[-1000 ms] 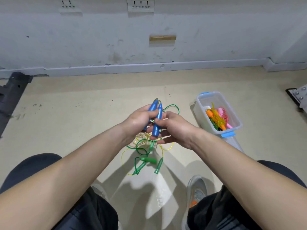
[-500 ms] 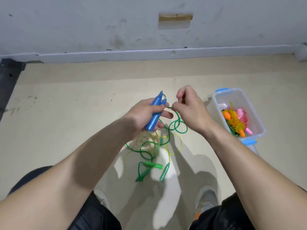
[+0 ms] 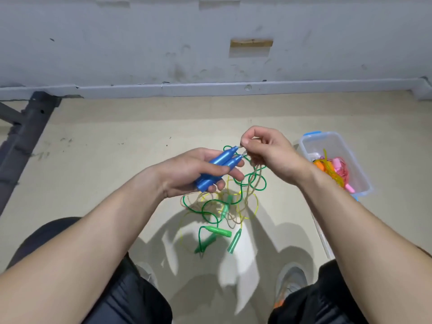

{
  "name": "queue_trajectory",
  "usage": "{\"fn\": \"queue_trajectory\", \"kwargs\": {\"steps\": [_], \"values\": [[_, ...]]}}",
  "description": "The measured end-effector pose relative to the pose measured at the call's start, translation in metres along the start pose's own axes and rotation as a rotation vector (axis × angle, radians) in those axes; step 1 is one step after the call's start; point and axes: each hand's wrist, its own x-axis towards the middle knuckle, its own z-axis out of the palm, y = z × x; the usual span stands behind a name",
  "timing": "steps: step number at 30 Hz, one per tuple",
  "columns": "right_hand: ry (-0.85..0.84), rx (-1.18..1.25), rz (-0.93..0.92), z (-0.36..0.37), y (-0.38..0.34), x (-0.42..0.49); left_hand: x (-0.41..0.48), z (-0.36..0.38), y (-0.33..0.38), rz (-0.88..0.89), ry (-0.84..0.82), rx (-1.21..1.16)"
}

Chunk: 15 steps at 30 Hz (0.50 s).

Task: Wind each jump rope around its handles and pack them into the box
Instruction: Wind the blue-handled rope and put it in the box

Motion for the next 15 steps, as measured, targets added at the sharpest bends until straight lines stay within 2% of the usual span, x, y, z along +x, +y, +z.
{"fn": "queue_trajectory", "kwargs": {"steps": [4, 6, 8, 11, 15], "values": [[-0.001, 0.021, 0.037, 0.008, -0.006, -0.018, -0.016, 0.006, -0.006, -0.089, -0.109, 0.165], [-0.013, 0.003, 0.06, 0.012, -0.009, -0.024, -0.015, 0.012, -0.007, -0.09, -0.048, 0.247], [-0.047, 0.004, 0.085, 0.018, -0.012, -0.029, -0.009, 0.018, -0.009, -0.016, 0.067, 0.184], [-0.072, -0.008, 0.138, 0.025, -0.014, -0.033, 0.003, 0.02, -0.018, 0.072, 0.167, -0.07], [-0.007, -0.074, 0.233, 0.021, -0.012, -0.034, 0.001, 0.027, -0.026, 0.05, 0.156, -0.096]]}}
